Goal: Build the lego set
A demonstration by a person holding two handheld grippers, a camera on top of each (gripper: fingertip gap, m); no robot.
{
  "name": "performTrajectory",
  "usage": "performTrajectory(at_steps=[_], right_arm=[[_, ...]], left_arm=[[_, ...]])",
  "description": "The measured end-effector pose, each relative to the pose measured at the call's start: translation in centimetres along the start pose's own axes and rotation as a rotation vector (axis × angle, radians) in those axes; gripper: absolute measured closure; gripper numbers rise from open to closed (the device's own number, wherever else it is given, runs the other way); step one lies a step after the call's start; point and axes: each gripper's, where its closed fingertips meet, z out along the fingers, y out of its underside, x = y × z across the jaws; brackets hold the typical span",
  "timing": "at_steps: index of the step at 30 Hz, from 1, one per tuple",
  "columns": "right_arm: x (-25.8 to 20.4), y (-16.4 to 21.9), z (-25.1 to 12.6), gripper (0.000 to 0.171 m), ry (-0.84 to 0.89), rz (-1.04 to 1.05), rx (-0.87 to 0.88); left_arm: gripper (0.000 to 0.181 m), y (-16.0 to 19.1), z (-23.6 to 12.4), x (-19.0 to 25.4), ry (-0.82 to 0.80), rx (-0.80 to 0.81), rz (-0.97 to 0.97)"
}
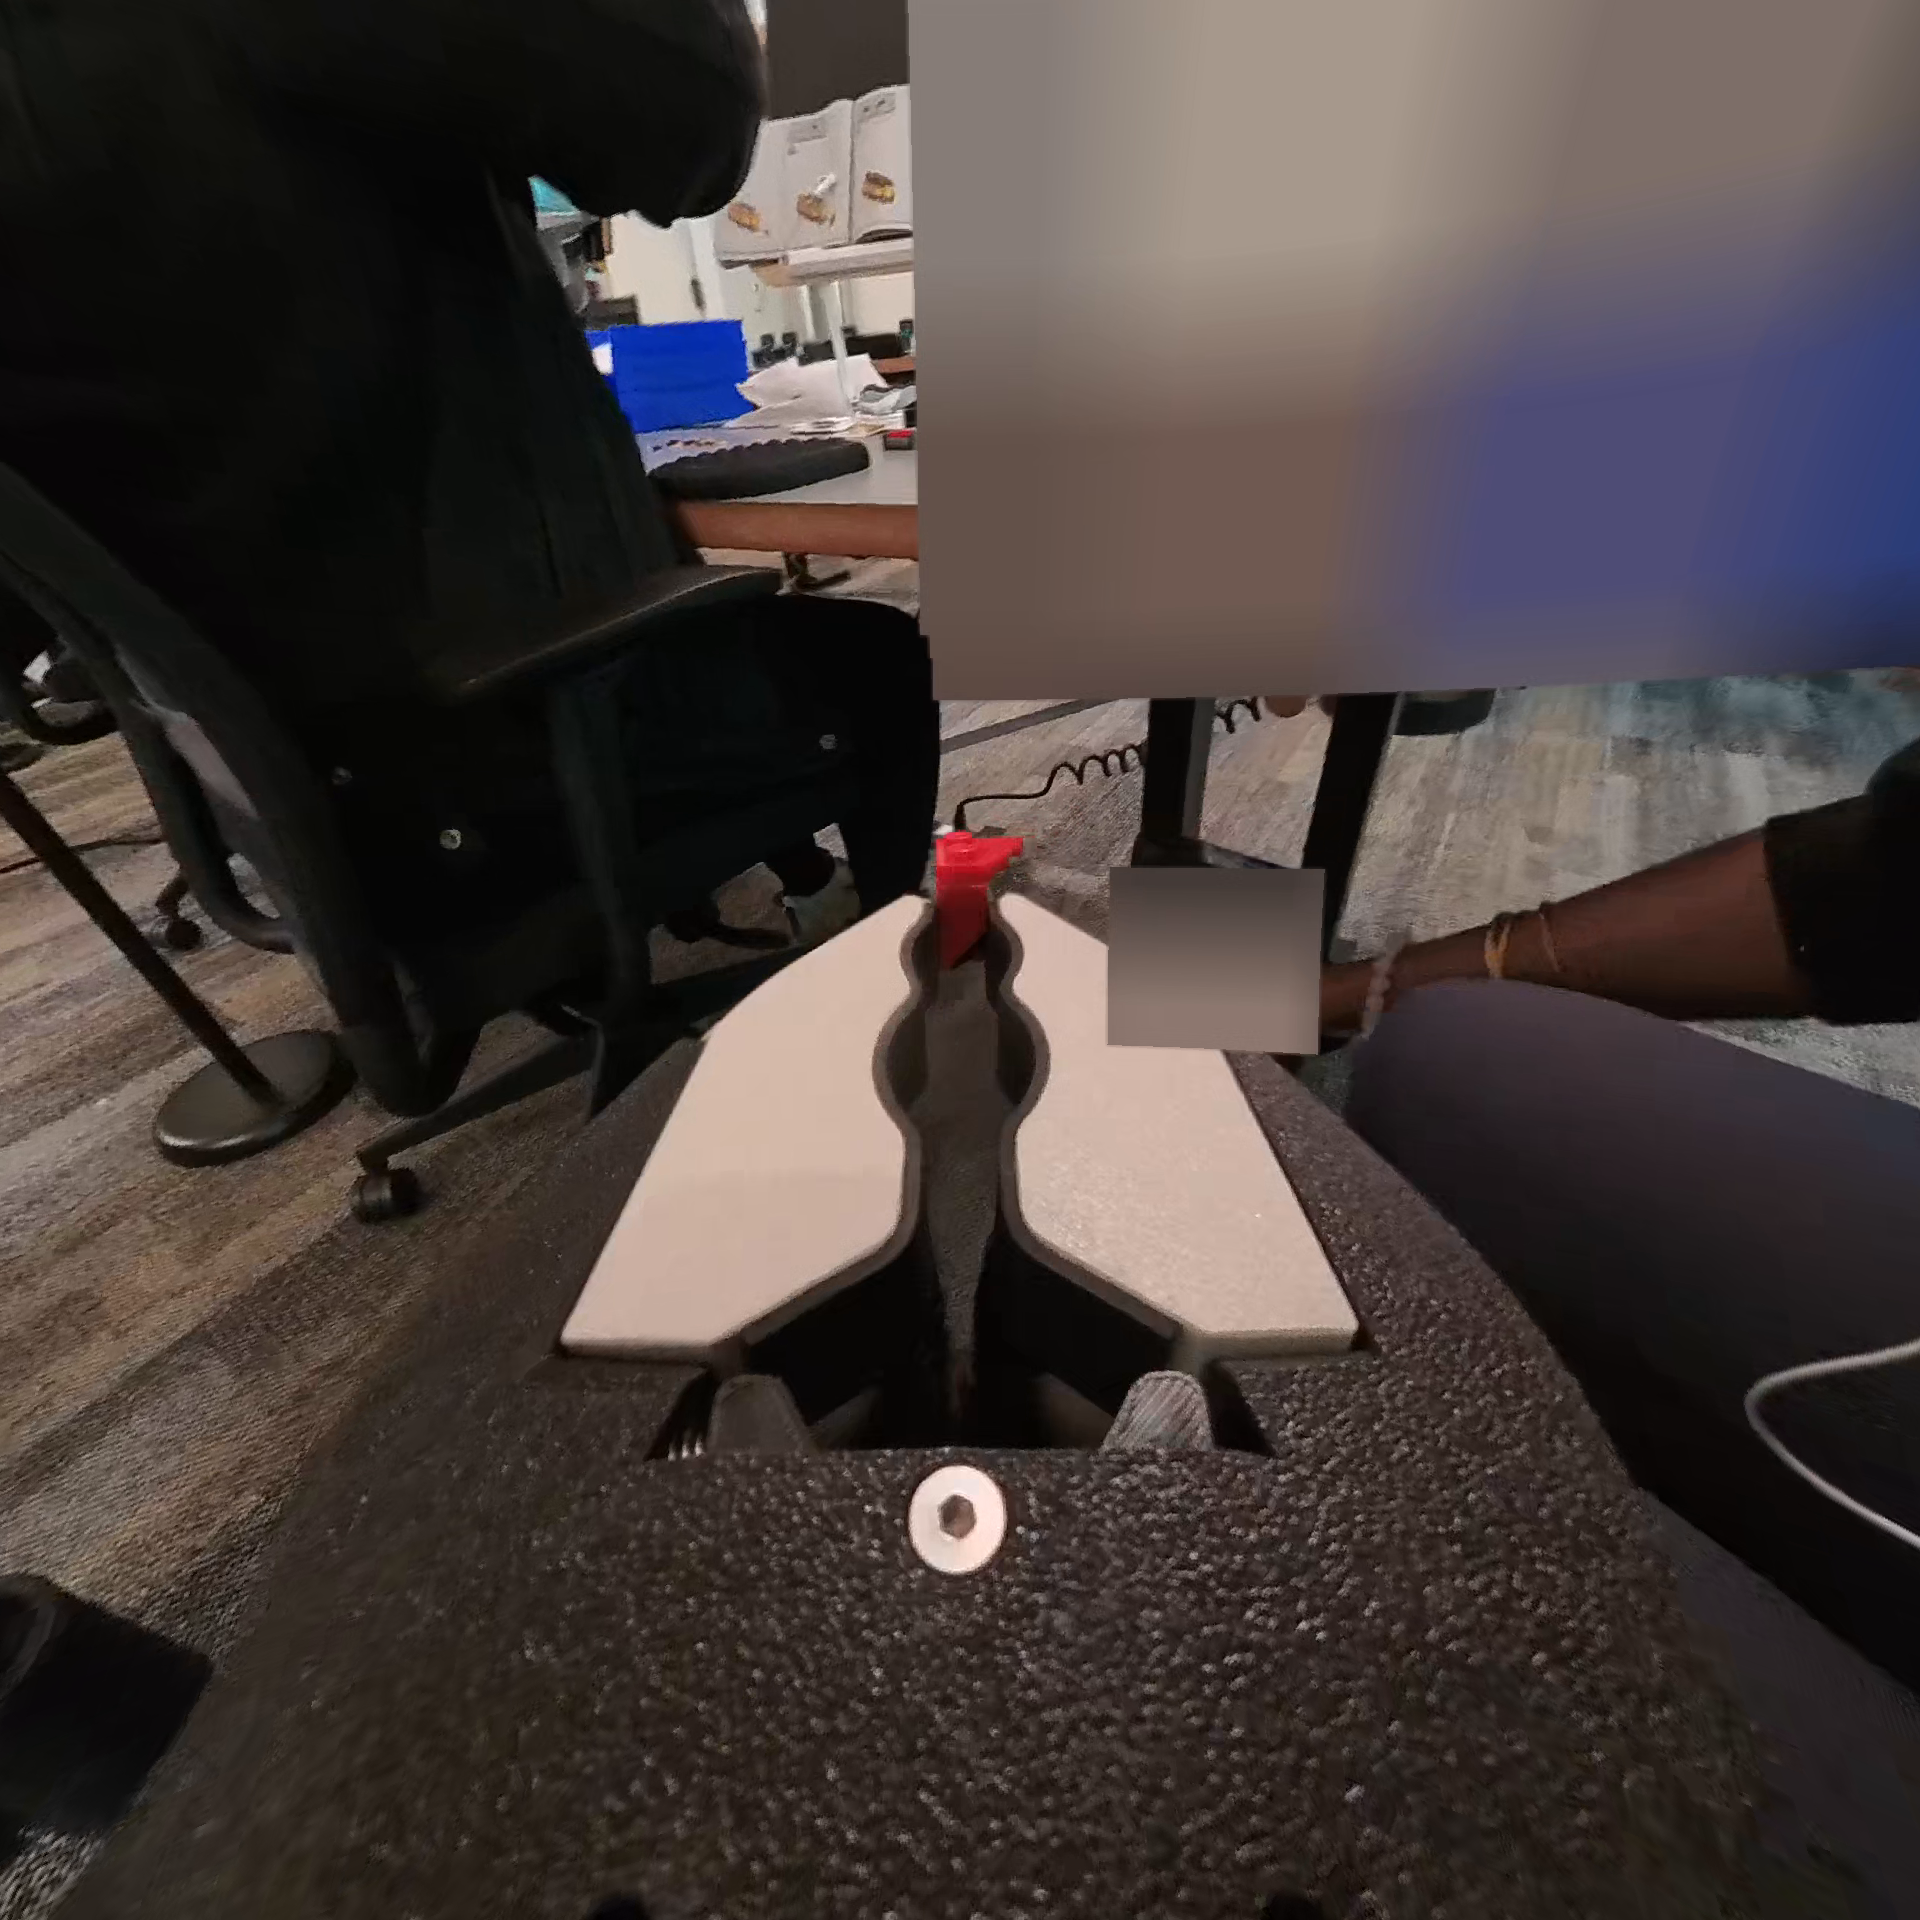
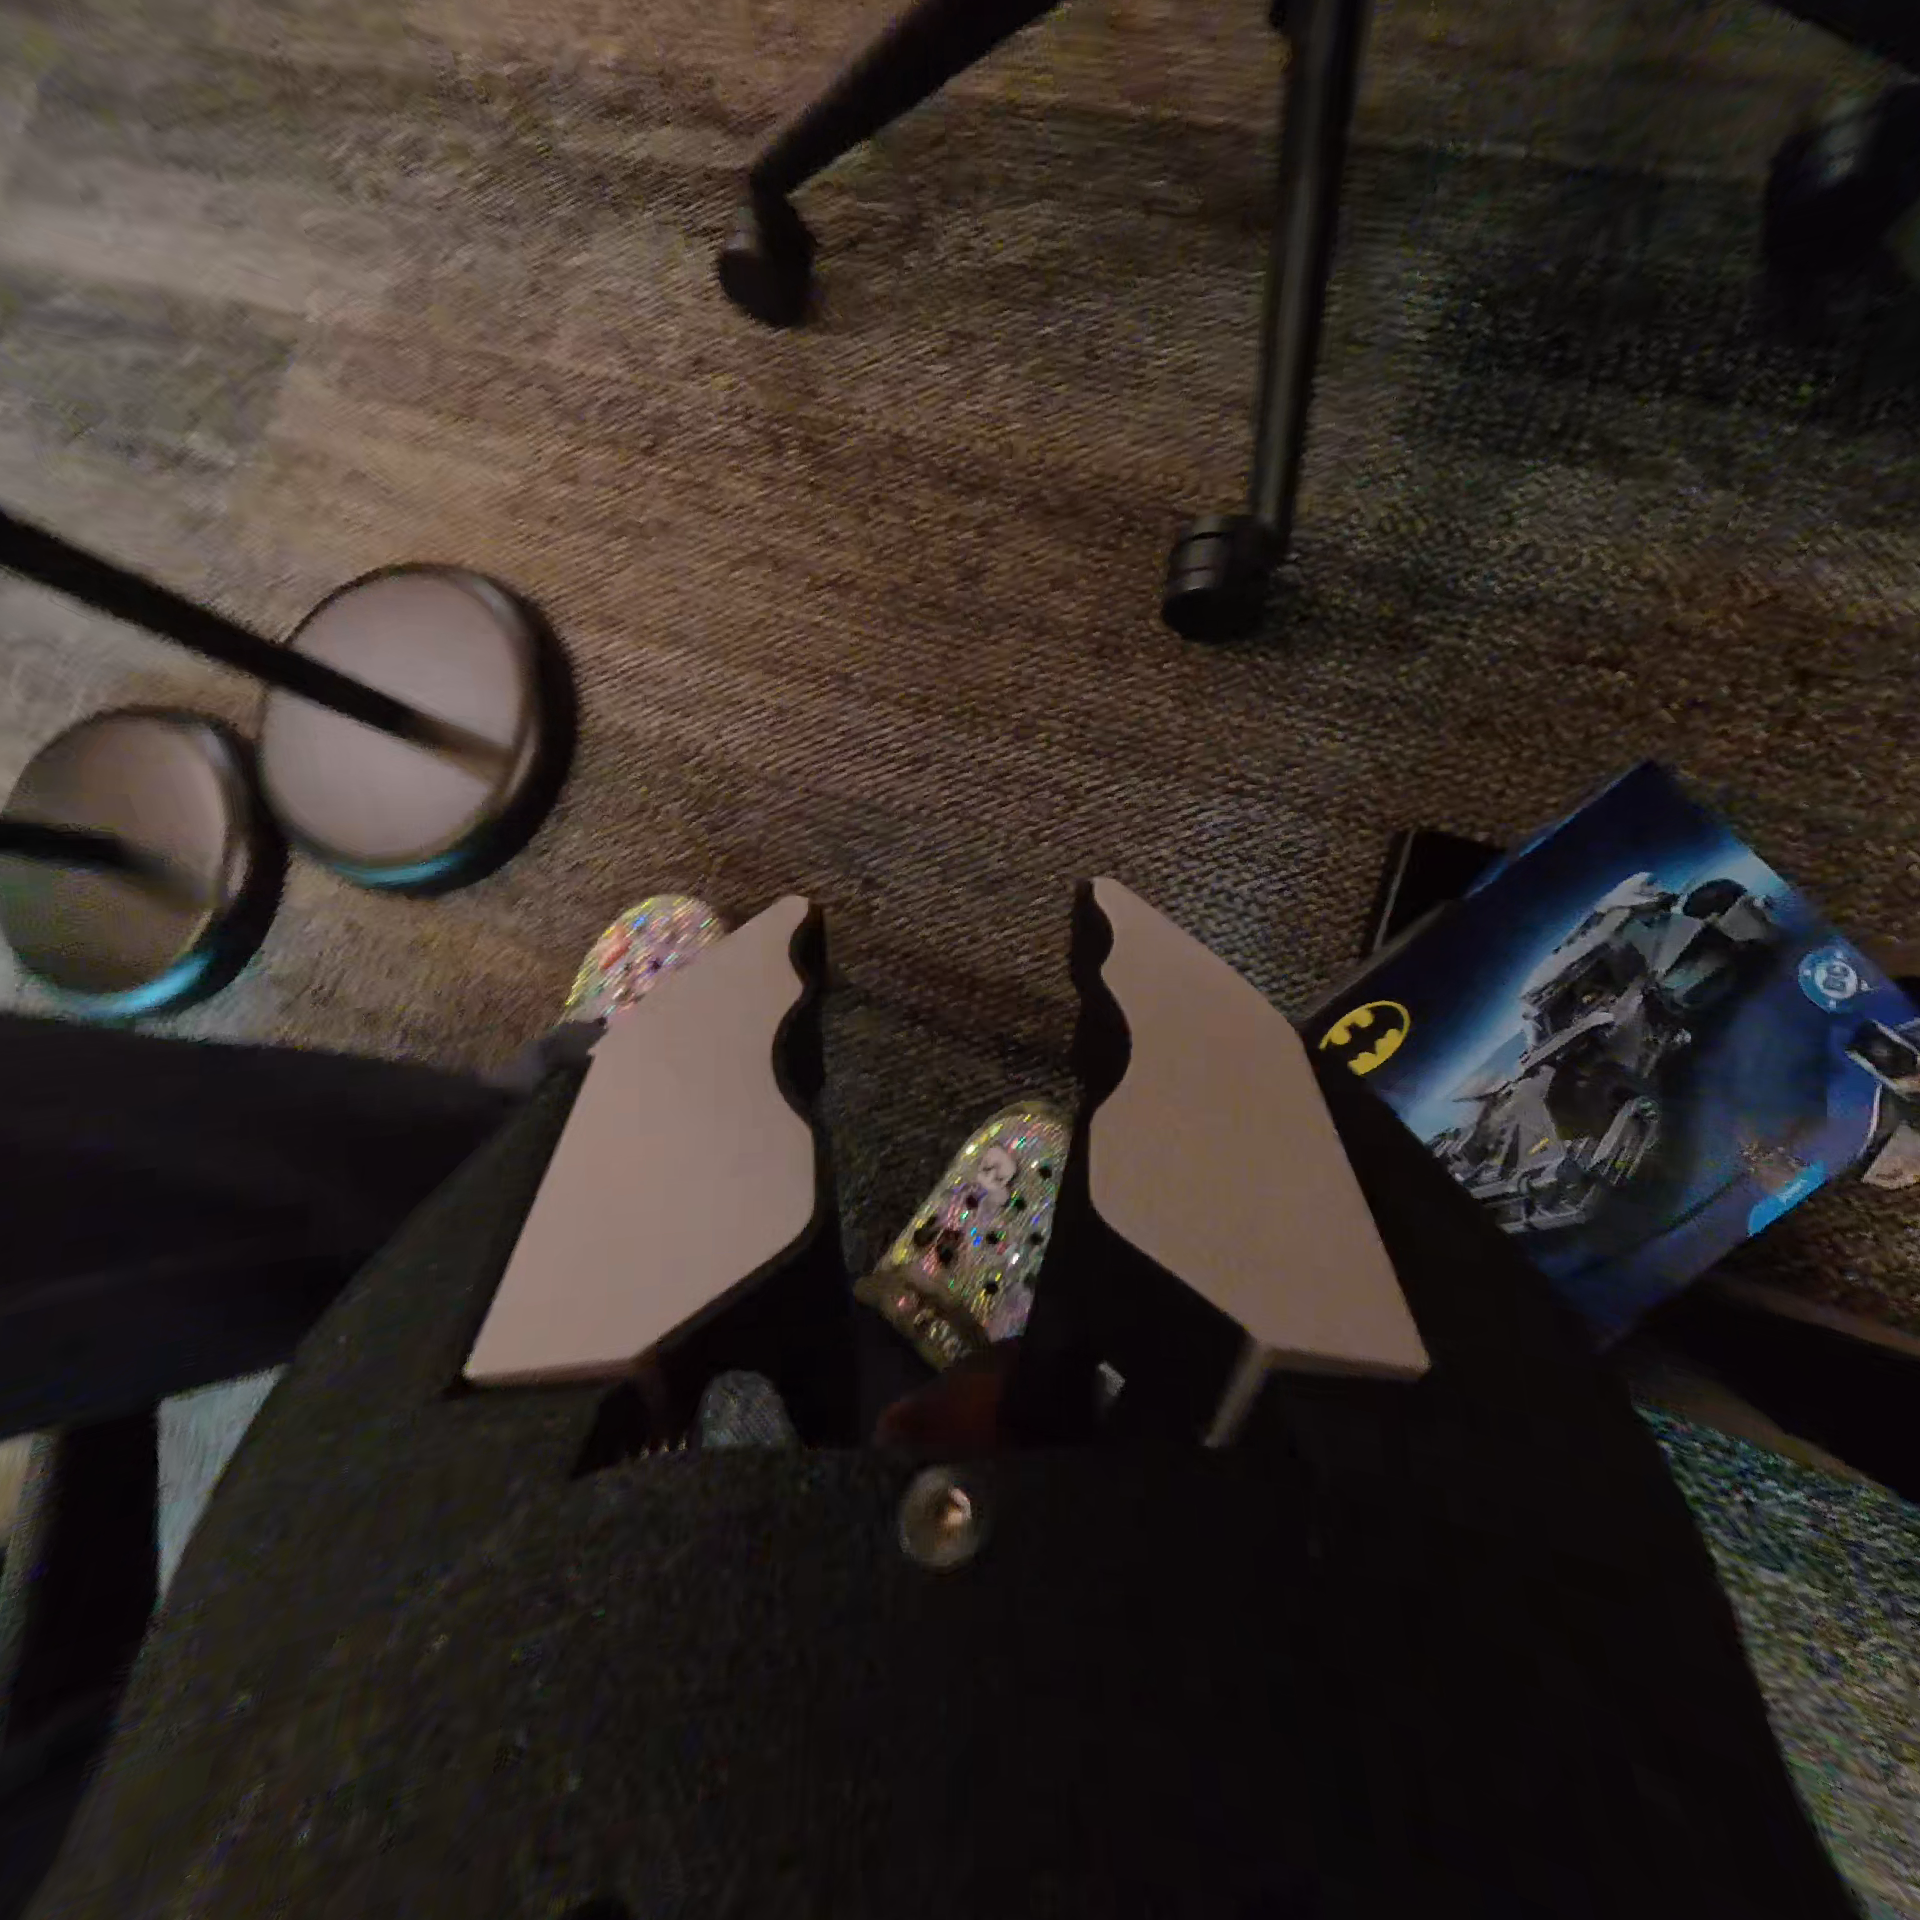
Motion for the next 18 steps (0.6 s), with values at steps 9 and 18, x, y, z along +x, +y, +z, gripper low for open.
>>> performTrajectory(at_steps=[9,18], right_arm=[[13.9,2.0,8.5,0.131,0.142,0.332,0.101],[26.8,4.0,15.5,0.133,0.204,0.423,0.083]], left_arm=[[0.174,3.6,0.6,-4.0,-0.102,-0.058,-0.118],[0.174,5.6,5.5,-6.5,-0.07,-0.085,-0.11]])
